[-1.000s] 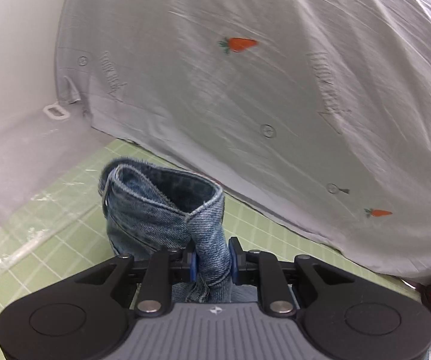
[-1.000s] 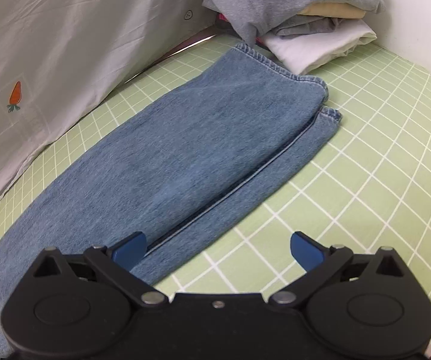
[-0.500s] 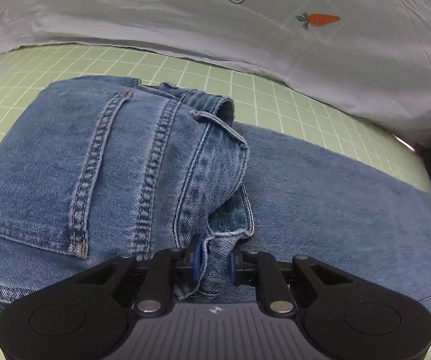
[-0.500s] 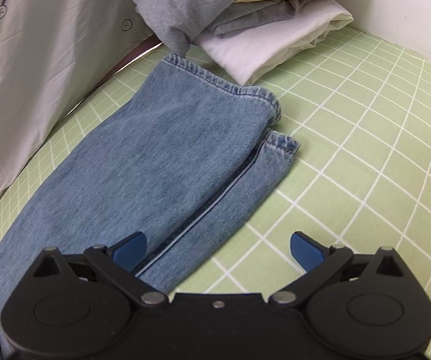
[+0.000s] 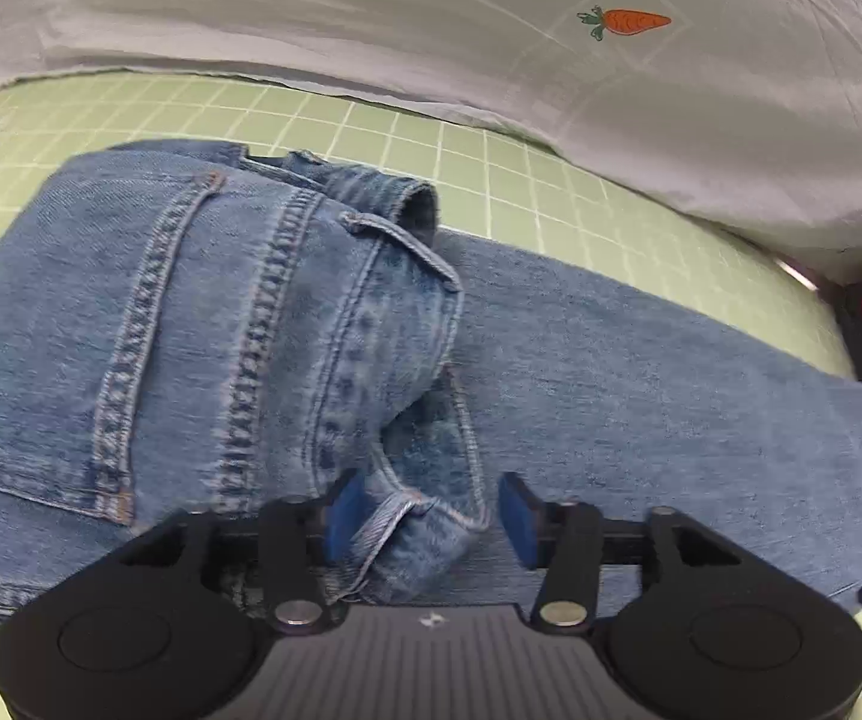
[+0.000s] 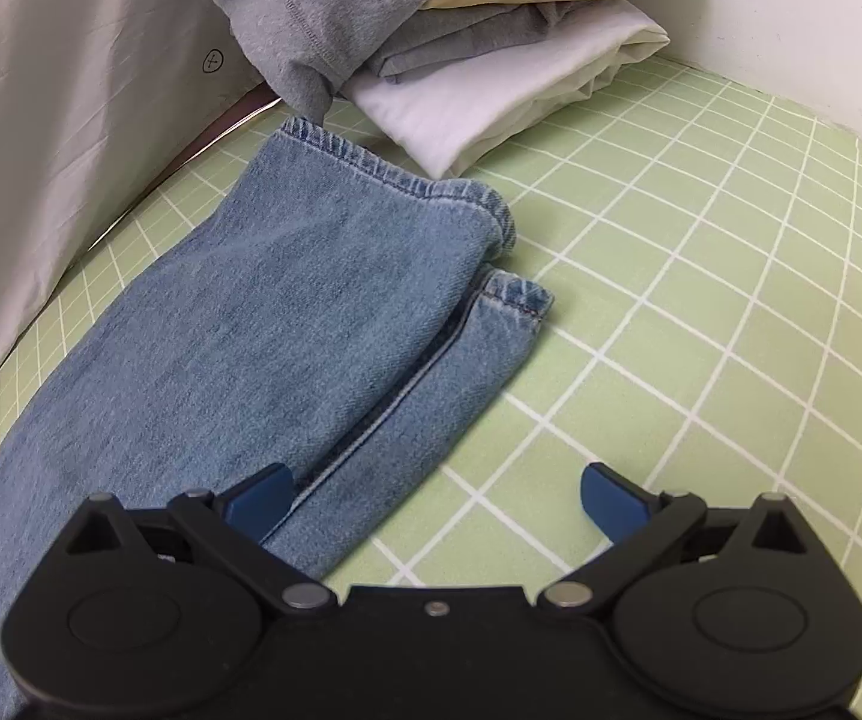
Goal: Fold clothes
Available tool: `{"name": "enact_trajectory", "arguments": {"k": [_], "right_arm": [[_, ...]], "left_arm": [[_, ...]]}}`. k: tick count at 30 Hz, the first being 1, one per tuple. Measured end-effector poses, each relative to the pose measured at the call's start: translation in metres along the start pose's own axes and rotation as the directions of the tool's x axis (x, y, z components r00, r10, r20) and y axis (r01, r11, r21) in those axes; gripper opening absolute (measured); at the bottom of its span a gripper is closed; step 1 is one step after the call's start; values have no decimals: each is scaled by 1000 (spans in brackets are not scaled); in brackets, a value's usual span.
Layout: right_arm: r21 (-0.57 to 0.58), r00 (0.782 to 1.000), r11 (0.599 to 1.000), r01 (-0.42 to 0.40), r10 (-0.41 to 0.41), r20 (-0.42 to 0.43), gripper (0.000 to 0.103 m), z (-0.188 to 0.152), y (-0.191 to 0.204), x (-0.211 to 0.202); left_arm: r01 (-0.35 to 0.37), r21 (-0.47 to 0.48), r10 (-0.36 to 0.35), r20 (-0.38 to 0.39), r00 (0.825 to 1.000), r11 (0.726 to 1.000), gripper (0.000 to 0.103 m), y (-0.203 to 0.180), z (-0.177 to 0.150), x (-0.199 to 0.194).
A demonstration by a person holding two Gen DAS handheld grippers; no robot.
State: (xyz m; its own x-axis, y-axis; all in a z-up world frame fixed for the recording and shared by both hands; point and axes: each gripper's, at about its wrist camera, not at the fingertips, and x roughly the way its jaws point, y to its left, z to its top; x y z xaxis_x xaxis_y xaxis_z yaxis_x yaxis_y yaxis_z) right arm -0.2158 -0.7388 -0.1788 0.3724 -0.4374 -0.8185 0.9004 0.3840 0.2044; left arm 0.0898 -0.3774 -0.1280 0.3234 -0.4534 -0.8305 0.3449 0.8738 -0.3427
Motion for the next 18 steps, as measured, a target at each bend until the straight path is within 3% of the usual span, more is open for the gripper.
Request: {"name": "enact_trajectory", "arguments": {"k": [6,10,15,18], "right_arm": [[8,1000,1000,-12,12,-3,103,-4,-3,-6],[2,999,999,-33,33,7,103,3,-3,-6],[10,998,999,-35,35,49,103,22,0,2],[9,998,1000,-2,1,57,103,34,2,15]], "left_arm": [[23,-6,-23,-5,1000,1000,82,-8,5,-16],[34,16,-35,91,995,999,89,1,14,-51],[-107,-3,105,210,972,994,96,28,38,-76],[-253,-20,253,176,951,967,97,45,46,-65]]}}
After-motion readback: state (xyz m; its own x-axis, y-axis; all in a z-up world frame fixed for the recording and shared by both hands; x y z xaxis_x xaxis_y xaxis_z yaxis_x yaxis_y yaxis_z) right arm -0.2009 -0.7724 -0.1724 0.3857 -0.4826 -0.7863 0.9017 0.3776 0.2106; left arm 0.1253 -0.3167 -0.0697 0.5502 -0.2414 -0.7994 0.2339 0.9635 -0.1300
